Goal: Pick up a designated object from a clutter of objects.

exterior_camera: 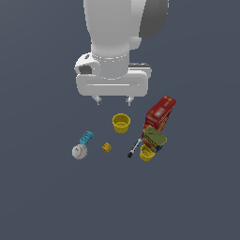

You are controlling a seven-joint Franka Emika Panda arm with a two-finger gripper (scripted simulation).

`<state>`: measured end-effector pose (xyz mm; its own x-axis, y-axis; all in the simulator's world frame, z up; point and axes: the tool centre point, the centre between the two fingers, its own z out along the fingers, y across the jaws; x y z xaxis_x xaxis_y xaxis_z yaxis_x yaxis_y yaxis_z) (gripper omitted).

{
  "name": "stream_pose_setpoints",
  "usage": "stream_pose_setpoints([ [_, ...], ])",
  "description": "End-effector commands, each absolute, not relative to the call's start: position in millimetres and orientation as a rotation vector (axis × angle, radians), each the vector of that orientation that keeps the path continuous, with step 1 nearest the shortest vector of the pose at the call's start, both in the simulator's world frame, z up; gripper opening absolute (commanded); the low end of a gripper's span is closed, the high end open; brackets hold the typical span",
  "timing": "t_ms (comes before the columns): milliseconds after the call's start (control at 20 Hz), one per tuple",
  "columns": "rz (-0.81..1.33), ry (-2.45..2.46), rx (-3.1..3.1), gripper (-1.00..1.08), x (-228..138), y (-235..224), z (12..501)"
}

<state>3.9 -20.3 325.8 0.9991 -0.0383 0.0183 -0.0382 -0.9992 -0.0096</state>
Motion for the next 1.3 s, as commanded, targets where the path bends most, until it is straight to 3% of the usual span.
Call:
stream_pose_setpoints([
  [0,-0.029,0.06,-3.132,1.0,3.9,-20.3,325.8],
  [550,-0.087,0.007,-3.121,1.0,7.9,-0.6,334.7],
  [1250,-0.078,-0.08,-3.12,1.0,21.4,-22.0,310.6],
])
